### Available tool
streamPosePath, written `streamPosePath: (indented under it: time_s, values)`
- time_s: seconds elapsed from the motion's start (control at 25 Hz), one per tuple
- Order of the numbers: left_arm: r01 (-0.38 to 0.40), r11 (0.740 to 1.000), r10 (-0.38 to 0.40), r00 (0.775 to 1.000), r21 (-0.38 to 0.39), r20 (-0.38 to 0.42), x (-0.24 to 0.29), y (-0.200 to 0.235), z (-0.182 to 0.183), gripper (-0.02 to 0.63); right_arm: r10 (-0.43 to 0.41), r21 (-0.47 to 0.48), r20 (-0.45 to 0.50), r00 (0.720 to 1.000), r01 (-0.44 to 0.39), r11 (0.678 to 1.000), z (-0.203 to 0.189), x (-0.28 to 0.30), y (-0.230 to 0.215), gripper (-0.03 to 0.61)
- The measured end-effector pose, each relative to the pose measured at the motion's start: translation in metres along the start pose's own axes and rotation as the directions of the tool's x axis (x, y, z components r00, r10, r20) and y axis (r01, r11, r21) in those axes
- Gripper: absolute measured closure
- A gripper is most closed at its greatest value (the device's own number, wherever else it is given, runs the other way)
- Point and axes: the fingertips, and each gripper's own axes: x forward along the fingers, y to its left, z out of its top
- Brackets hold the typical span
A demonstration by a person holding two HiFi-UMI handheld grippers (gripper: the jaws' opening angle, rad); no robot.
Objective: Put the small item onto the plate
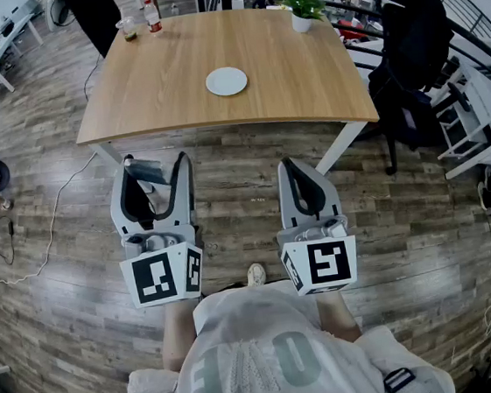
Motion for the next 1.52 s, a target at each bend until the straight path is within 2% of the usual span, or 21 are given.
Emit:
streamPosePath:
  time_s: [0.24, 0.52, 0.64, 0.8, 0.96, 1.08, 1.28, 1.52]
  values:
    - [0.019, 1.0, -0.019, 1.0, 0.009, 0.006, 0.003, -0.002, -0.001, 0.285, 0.008, -0.01, 0.0, 1.0, -0.008, 1.0, -0.004, 0.003, 0.004, 0.561]
    - [0.032, 0.999, -0.032, 0.999, 0.013, 0.001, 0.012, -0.003, -0.005, 0.285, -0.002, 0.036, 0.007, 1.0, 0.001, 0.999, -0.013, 0.005, -0.005, 0.561]
    - [0.041, 0.999, -0.041, 0.999, 0.021, -0.002, 0.02, -0.006, -0.009, 0.285, -0.016, 0.036, -0.005, 1.0, 0.016, 0.999, -0.02, 0.007, -0.016, 0.561]
    - [0.034, 0.997, -0.034, 0.999, 0.07, -0.009, 0.02, -0.003, -0.013, 0.285, -0.035, 0.053, -0.033, 0.999, 0.037, 0.998, -0.036, 0.011, -0.028, 0.561]
    - [0.0, 0.999, 0.002, 0.999, 0.05, -0.04, 0.027, 0.011, -0.028, 0.285, -0.061, 0.091, -0.091, 0.994, 0.069, 0.993, -0.056, 0.021, -0.045, 0.561]
    - [-0.018, 1.0, 0.019, 0.999, 0.022, -0.035, 0.046, 0.02, -0.035, 0.285, -0.065, 0.082, -0.089, 0.994, 0.073, 0.994, -0.057, 0.035, -0.059, 0.561]
    - [-0.002, 0.999, 0.003, 1.0, 0.032, -0.019, 0.096, 0.021, -0.051, 0.285, -0.132, 0.026, -0.08, 0.988, 0.134, 0.991, -0.055, 0.065, -0.091, 0.561]
    - [0.0, 1.0, 0.0, 1.0, -0.015, -0.006, 0.156, 0.039, -0.069, 0.285, -0.115, -0.02, -0.05, 0.992, 0.114, 0.993, -0.048, 0.122, -0.098, 0.561]
